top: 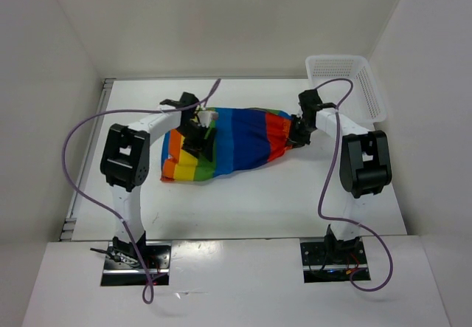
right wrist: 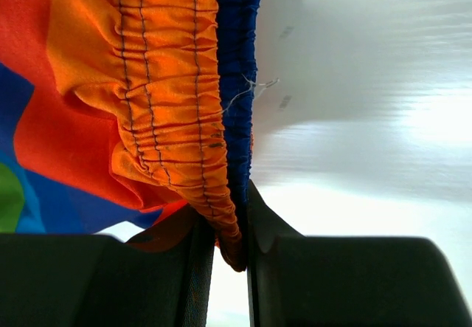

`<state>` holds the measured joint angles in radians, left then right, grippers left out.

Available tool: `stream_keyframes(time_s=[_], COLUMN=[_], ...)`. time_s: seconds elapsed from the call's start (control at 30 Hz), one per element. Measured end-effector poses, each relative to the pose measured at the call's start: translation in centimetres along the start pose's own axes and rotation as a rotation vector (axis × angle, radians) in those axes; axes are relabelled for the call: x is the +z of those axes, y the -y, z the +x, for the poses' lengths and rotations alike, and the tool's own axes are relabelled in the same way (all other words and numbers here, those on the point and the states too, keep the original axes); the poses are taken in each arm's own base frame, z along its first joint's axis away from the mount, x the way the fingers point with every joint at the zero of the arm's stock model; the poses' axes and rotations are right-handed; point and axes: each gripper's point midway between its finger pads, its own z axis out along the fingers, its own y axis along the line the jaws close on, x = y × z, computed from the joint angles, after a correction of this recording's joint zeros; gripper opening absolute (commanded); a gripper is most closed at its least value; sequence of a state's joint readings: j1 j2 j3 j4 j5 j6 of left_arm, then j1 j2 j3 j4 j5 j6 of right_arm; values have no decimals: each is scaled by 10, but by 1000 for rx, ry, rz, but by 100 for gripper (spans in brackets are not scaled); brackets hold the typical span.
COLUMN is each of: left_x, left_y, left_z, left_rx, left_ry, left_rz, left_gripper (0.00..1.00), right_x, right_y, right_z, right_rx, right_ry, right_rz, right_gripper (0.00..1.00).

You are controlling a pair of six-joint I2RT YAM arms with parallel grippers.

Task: Fold and stack the shorts
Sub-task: Fold the shorts

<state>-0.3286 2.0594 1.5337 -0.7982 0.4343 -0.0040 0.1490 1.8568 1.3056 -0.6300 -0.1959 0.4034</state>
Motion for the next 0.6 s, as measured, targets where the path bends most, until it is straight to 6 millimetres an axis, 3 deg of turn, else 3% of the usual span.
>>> stream_keyframes(time_s=[0.1, 0.23, 0.47, 0.6], left_x=[-25, -34, -35, -34], left_y=[-44, -100, -116, -121], left_z=[-7, 11, -3, -15], left_rx=[-64, -165, -151, -141], left_ry=[74, 92, 141, 156], left_rz=[-106, -226, -296, -316], left_gripper=[73, 77, 78, 72], right_x=[-6, -16, -46, -75], right_y=[7, 13, 5, -18], right_z=[-3, -10, -35, -51], right_rx=[-10, -31, -123, -211], right_ry=[4, 21, 86, 148], right_rz=[42, 96, 195, 251], right_gripper=[0, 0, 0, 0])
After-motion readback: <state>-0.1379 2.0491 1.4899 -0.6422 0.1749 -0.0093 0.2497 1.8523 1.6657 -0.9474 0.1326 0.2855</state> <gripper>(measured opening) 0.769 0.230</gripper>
